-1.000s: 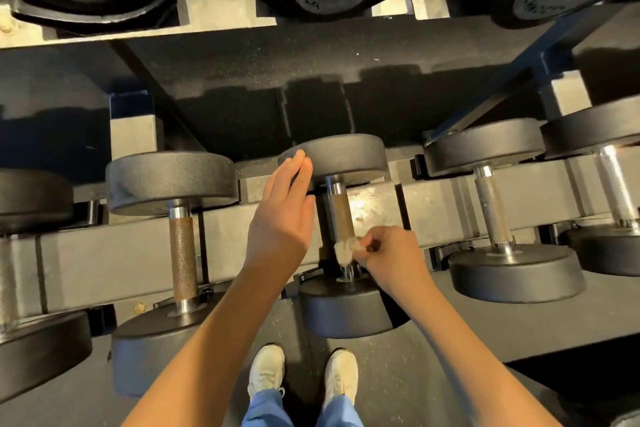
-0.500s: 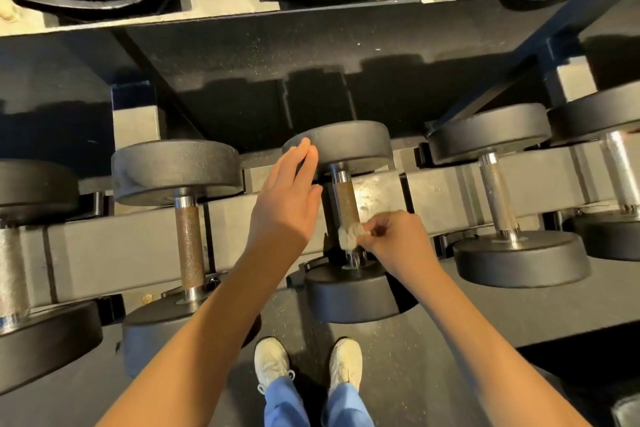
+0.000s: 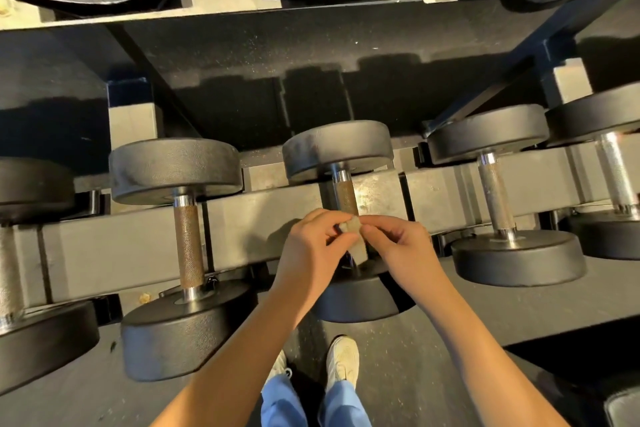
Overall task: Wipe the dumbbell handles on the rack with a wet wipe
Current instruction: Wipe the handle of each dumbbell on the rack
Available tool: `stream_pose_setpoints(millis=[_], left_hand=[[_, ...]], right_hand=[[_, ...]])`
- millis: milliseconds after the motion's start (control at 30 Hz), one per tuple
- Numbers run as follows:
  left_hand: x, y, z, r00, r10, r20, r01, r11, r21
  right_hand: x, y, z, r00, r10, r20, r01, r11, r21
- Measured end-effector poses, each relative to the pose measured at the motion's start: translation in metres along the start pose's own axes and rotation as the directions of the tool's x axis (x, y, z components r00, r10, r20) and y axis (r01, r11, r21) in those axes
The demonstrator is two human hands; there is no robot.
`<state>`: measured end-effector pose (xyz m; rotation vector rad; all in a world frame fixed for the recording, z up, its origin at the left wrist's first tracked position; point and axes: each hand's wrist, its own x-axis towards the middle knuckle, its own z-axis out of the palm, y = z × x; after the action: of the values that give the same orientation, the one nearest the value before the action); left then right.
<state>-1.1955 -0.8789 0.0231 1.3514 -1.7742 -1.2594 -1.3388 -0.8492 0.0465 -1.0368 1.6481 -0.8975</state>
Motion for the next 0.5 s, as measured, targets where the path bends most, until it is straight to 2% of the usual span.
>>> stream_pose_setpoints(millis=[67, 133, 200, 267, 400, 500], left_hand=[[0.004, 0.001, -0.002, 0.990, -0.109, -0.088, 0.105, 0.993, -0.058], [0.014, -0.001, -0.005, 0.954, -0.252, -0.160, 0.224, 0.959, -0.171], [0.029, 0.001, -0.006, 0.921, -0.339, -0.191, 0.298, 0.931, -0.211], [0.040, 0.006, 0.000, 0.913, -0.364, -0.184, 0.329, 0.924, -0.197], [0.040, 0.010, 0.010, 0.913, -0.360, -0.191, 0.348, 0.933, -0.094], [0.025, 0.000, 0.011, 0.925, -0.361, -0.119, 0.358, 0.933, -0.046]], right_hand=[[-0.003, 0.001, -0.001, 0.999, 0.026, -0.035, -0.025, 0.999, 0.029], [-0.006, 0.009, 0.001, 0.995, 0.030, -0.098, -0.040, 0.994, -0.106], [-0.011, 0.019, 0.005, 0.984, 0.055, -0.167, -0.088, 0.977, -0.195], [-0.013, 0.023, 0.008, 0.969, 0.081, -0.234, -0.124, 0.977, -0.175], [-0.015, 0.022, 0.010, 0.963, 0.058, -0.263, -0.115, 0.972, -0.205], [-0.016, 0.022, 0.010, 0.962, 0.051, -0.270, -0.114, 0.968, -0.225]])
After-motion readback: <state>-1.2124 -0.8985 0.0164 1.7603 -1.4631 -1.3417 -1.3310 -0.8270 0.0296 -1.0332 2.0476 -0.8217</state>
